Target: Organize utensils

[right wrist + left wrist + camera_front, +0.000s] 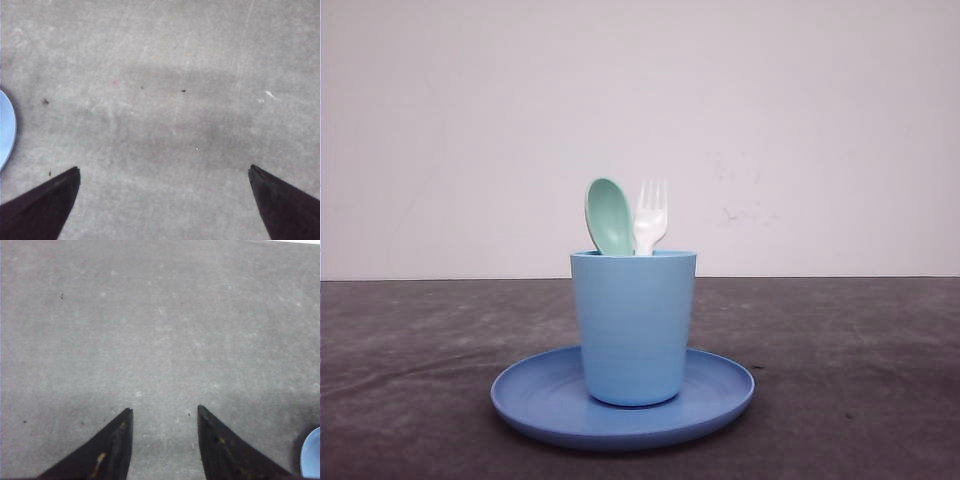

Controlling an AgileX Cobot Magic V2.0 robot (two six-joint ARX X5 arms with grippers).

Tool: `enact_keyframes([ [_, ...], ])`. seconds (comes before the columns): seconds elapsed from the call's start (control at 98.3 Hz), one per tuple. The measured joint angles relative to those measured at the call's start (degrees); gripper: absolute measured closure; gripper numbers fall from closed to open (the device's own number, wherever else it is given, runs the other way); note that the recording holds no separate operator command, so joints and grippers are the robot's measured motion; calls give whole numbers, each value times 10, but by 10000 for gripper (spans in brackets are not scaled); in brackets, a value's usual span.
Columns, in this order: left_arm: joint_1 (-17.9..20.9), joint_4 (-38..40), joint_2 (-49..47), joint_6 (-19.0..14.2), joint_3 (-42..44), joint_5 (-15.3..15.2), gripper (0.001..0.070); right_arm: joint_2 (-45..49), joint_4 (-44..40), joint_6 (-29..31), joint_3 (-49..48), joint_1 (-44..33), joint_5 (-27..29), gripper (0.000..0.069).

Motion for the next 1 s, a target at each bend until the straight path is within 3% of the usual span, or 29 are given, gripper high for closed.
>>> enact_keyframes([
  [0.163,0,-1,0,0,0,0,475,0,0,0,0,0,7,14],
  [0.203,0,-1,0,0,0,0,482,0,0,1,0,0,9,48],
  [0.376,0,-2,0,0,0,0,667,0,4,2,0,0,11,529],
  [0.468,0,-3,0,0,0,0,691,0,10,2,0,0,11,651],
  [0.6,0,-4,0,0,0,0,695,0,9,2,0,0,11,687],
  [0.997,0,-4,0,0,0,0,695,0,38,2,0,0,11,690],
])
